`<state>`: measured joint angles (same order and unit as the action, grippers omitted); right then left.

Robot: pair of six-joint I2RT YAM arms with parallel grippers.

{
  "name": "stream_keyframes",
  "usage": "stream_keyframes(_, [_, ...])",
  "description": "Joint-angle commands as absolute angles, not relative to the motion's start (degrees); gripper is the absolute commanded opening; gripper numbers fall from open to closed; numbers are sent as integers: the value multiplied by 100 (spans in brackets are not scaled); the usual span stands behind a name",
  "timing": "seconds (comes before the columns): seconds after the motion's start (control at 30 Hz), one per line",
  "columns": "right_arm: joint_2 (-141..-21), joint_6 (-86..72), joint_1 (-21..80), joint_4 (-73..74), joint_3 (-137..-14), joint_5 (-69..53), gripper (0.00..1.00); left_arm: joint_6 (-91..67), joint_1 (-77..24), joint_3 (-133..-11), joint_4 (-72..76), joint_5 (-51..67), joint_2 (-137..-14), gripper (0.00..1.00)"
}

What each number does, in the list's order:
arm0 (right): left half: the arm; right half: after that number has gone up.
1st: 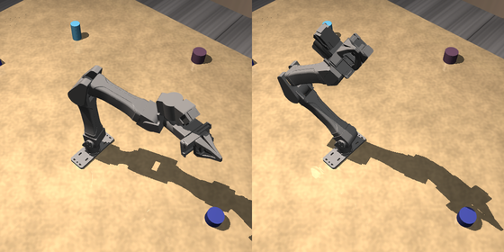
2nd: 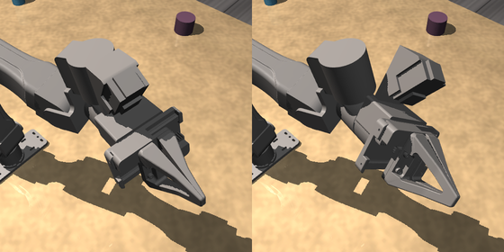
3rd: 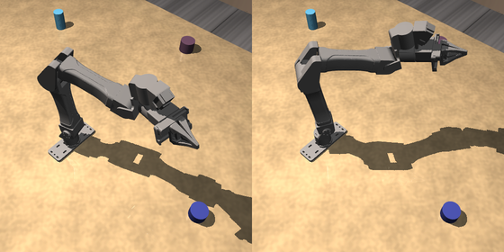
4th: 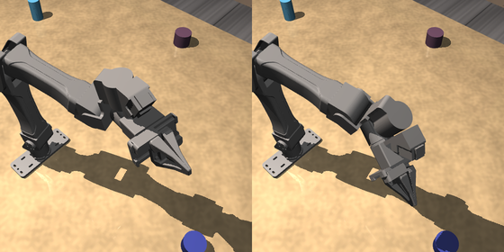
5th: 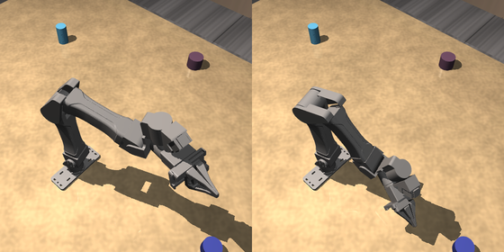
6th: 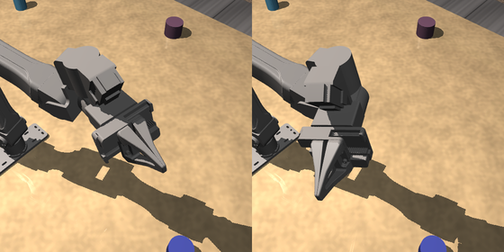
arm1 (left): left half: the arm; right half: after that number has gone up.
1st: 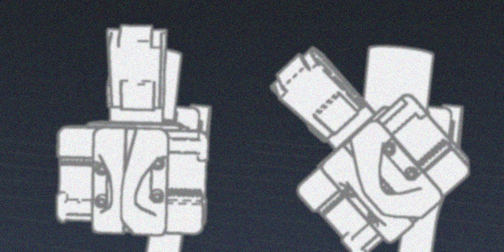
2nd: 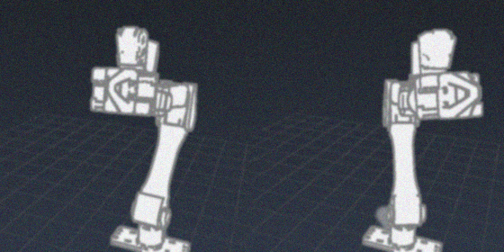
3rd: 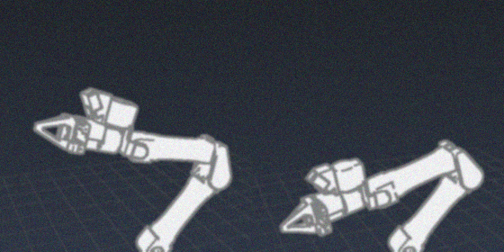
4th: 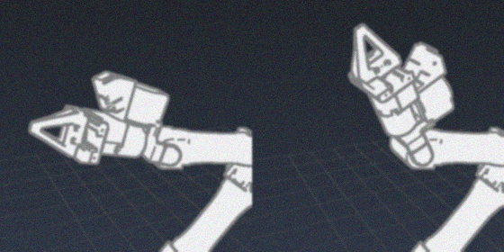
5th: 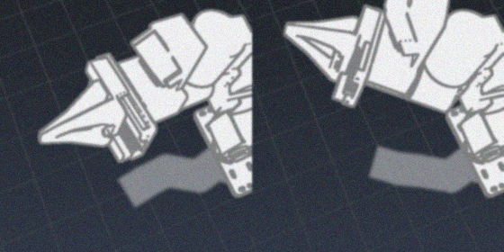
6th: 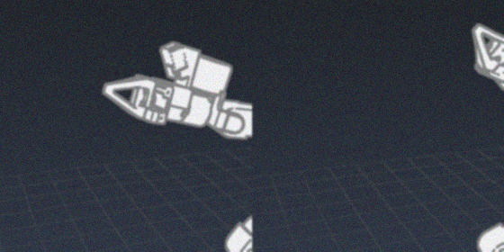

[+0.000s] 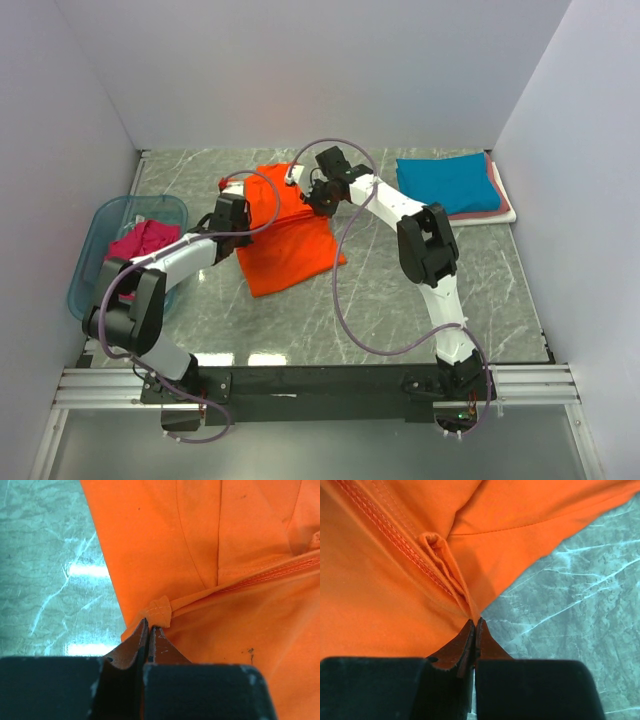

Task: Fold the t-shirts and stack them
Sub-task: Fold the tshirt

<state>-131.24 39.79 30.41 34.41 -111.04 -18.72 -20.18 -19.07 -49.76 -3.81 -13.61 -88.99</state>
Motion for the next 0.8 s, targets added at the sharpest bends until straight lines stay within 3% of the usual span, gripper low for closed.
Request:
stream_keyframes(0.0, [-13096,3876,2979,3393,-11408,-1784,0,-1898,-1872,-5221,-264,-1520,-8938,0])
stream_keyframes(0.67, [-13350,3858,3023,3507,-11830,-1617,0,-1907,-1775,-5326,-325,-1538,-9053,0])
stream_keyframes(0.77, [-13412,3858,3032,3551,-11900,-1538,13,-1951,-1758,-5361,-360,-1660,-9114,5])
